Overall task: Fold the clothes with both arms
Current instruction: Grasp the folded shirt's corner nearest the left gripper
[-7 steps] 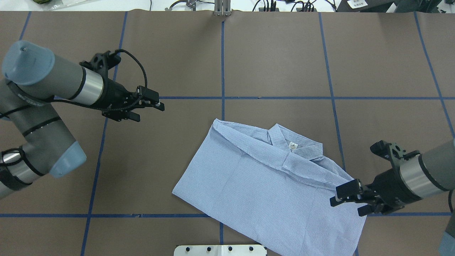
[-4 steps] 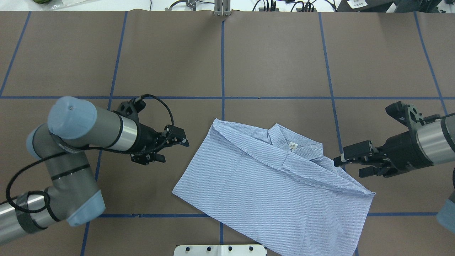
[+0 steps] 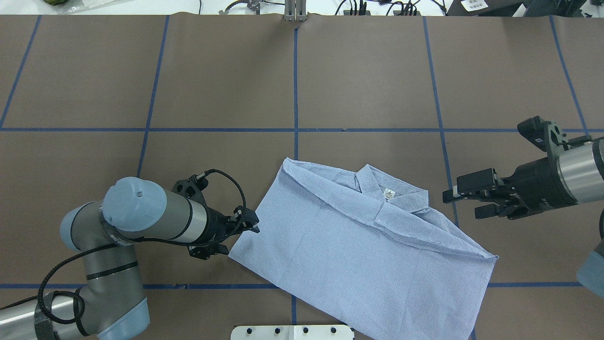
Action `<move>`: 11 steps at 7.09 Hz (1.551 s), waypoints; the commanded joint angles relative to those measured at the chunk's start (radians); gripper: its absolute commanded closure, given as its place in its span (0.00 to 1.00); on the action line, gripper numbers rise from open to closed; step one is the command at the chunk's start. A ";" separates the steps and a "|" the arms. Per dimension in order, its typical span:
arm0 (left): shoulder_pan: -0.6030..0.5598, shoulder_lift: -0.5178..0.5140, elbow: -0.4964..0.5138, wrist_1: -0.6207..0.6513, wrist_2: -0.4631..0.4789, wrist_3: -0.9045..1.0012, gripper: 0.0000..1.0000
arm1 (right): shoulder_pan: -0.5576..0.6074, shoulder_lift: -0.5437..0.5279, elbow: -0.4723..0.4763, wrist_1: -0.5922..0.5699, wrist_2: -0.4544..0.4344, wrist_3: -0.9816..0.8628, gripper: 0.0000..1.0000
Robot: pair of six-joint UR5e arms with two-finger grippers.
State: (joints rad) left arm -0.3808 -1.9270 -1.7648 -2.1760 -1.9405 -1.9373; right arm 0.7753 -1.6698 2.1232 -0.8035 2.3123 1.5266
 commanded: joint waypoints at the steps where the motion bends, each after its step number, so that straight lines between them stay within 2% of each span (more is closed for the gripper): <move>1: 0.019 0.003 0.010 0.007 0.006 -0.005 0.11 | -0.001 0.005 0.000 -0.002 -0.001 0.001 0.00; 4: 0.034 0.002 0.011 0.030 0.006 -0.006 0.16 | 0.008 0.005 0.001 -0.002 -0.001 0.001 0.00; 5: 0.034 0.002 0.011 0.030 0.006 -0.006 0.25 | 0.009 0.005 0.000 -0.003 0.001 0.001 0.00; 8: 0.033 -0.003 0.007 0.033 0.005 -0.008 0.76 | 0.013 0.004 0.000 -0.003 0.001 0.001 0.00; 9: 0.033 0.000 -0.002 0.033 0.003 -0.008 0.98 | 0.018 0.004 0.001 -0.003 0.002 0.001 0.00; 11: 0.023 -0.001 -0.022 0.035 -0.008 -0.006 1.00 | 0.028 -0.001 0.000 -0.003 0.009 0.000 0.00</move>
State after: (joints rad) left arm -0.3516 -1.9279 -1.7725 -2.1420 -1.9409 -1.9441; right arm 0.7977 -1.6683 2.1241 -0.8063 2.3180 1.5275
